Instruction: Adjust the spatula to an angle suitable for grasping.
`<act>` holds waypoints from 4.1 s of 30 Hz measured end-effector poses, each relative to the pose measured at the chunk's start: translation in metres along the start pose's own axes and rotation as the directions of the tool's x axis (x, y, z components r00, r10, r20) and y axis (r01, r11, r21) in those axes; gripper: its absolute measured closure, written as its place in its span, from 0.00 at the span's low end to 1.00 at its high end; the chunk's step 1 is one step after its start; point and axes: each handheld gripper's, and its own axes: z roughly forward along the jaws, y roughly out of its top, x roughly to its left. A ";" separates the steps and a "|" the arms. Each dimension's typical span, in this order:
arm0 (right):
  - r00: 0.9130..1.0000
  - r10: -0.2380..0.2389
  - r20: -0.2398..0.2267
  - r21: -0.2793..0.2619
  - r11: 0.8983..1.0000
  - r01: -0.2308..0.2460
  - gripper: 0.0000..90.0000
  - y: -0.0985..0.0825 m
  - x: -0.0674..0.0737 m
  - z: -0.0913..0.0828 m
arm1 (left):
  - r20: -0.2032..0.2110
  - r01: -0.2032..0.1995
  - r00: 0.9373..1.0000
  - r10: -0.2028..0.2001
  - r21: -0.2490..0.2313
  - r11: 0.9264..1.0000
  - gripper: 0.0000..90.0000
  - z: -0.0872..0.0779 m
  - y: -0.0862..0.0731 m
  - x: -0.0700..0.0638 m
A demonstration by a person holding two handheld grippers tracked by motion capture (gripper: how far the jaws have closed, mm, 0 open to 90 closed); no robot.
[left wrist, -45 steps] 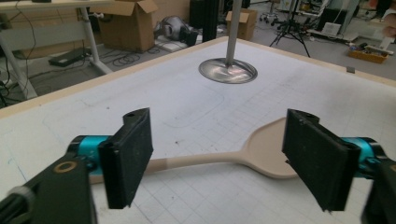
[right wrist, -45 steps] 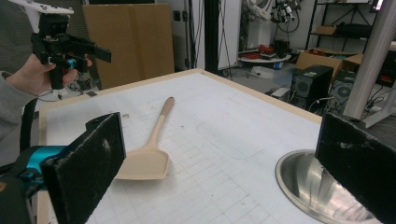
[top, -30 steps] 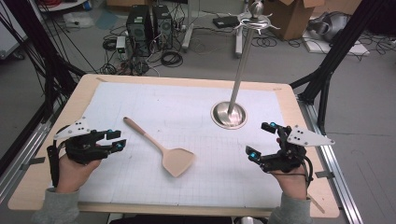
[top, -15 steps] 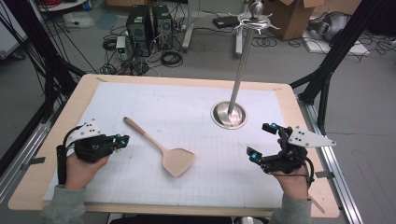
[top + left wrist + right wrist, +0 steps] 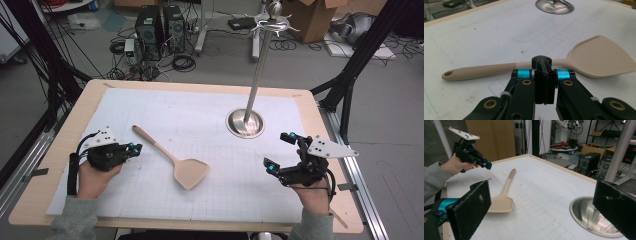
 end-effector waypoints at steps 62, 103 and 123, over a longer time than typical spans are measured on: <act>1.000 -0.002 0.013 0.028 1.000 0.002 0.01 -0.003 0.000 0.005 | -0.181 0.127 0.978 -0.107 0.104 0.986 1.00 0.065 -0.019 0.042; 1.000 0.004 0.004 0.048 0.999 -0.005 0.01 -0.005 0.000 0.009 | -0.131 0.018 0.991 -0.001 0.133 0.991 1.00 0.106 0.006 0.042; 1.000 0.003 0.004 0.046 0.999 -0.003 0.01 -0.005 0.000 0.008 | -0.072 0.007 0.997 0.000 0.093 0.996 1.00 0.096 0.021 0.017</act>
